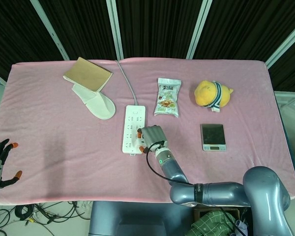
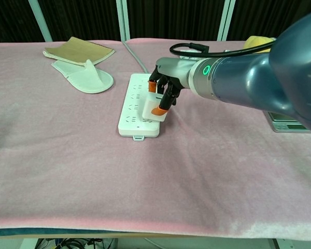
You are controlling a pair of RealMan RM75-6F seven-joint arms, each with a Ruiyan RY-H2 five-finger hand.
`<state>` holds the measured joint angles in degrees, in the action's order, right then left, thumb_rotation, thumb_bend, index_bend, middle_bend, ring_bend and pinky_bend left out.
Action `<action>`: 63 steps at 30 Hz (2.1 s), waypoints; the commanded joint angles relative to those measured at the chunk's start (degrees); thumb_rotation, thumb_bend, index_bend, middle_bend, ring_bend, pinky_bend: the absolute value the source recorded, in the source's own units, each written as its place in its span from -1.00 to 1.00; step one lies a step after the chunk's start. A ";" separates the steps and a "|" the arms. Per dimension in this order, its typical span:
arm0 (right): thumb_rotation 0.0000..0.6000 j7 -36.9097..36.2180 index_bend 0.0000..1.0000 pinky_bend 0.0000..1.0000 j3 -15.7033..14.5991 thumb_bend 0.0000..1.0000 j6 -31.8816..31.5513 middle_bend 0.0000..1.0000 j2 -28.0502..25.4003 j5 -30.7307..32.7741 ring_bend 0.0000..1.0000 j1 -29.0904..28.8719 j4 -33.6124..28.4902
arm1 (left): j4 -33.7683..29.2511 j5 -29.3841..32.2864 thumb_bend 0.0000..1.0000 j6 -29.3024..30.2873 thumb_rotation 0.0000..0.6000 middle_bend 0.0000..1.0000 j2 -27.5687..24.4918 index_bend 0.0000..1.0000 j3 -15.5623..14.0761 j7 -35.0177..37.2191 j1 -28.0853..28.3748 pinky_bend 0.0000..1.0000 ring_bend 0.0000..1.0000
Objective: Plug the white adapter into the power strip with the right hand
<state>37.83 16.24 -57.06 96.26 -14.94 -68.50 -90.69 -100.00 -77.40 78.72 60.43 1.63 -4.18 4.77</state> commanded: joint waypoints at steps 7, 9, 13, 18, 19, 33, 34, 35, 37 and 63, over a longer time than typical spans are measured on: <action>1.00 0.35 0.32 -0.35 -0.15 -0.37 -0.01 0.10 0.08 0.24 0.16 0.02 0.19 | 0.00 -0.04 -0.44 -0.07 1.00 -0.97 -0.08 -0.76 -0.03 0.15 0.03 -1.00 -1.00; 1.00 0.44 0.34 -0.35 -0.16 -0.37 0.13 0.11 0.07 0.18 0.17 -0.04 0.09 | 0.00 -0.04 -0.44 -0.06 1.00 -0.97 -0.07 -0.76 -0.03 0.14 0.03 -1.00 -1.00; 1.00 1.09 0.38 -0.35 -0.22 -0.37 0.42 0.13 0.26 0.28 0.18 -0.50 0.19 | -0.01 -0.06 -0.44 0.01 1.00 -0.97 -0.04 -0.76 -0.03 0.10 0.01 -1.00 -1.00; 1.00 2.24 0.48 -0.30 -0.36 -0.37 0.20 0.20 0.64 0.10 0.22 -1.26 0.77 | -0.03 0.00 -0.44 -0.05 1.00 -0.97 -0.07 -0.76 -0.02 0.12 0.03 -1.00 -1.00; 1.00 2.49 0.49 -0.29 -0.42 -0.37 0.09 0.20 0.73 0.04 0.22 -1.40 0.91 | -0.03 0.01 -0.44 -0.08 1.00 -0.97 -0.08 -0.76 -0.03 0.15 0.03 -1.00 -1.00; 1.00 7.10 0.71 -0.19 -1.17 -0.36 -0.20 0.37 1.20 0.75 0.33 -3.79 1.40 | -0.15 0.13 -0.44 -0.38 1.00 -0.97 -0.24 -0.76 -0.08 0.23 0.12 -1.00 -1.00; 1.00 7.32 0.73 -0.18 -1.17 -0.36 -0.24 0.38 1.32 0.83 0.34 -3.95 1.43 | -0.17 0.13 -0.44 -0.39 1.00 -0.97 -0.25 -0.76 -0.09 0.24 0.12 -1.00 -1.00; 1.00 7.64 0.75 -0.17 -1.18 -0.36 -0.31 0.39 1.51 0.91 0.35 -4.18 1.49 | -0.18 0.13 -0.44 -0.38 1.00 -0.97 -0.26 -0.76 -0.09 0.23 0.12 -1.00 -1.00; 1.00 8.15 0.78 -0.15 -1.28 -0.36 -0.42 0.41 1.79 0.98 0.36 -4.50 1.60 | -0.19 0.15 -0.44 -0.40 1.00 -0.97 -0.28 -0.76 -0.09 0.27 0.12 -1.00 -1.00; 1.00 14.84 0.87 -0.07 -1.18 -0.22 0.24 0.49 3.63 7.84 0.42 -7.98 4.09 | -0.35 0.17 -0.44 -0.83 1.00 -0.97 -0.56 -0.76 -0.24 0.65 0.25 -1.00 -1.00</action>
<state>52.51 15.04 -56.96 99.83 -7.30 -76.36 -86.76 -100.37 -77.25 77.90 59.87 1.39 -3.55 5.02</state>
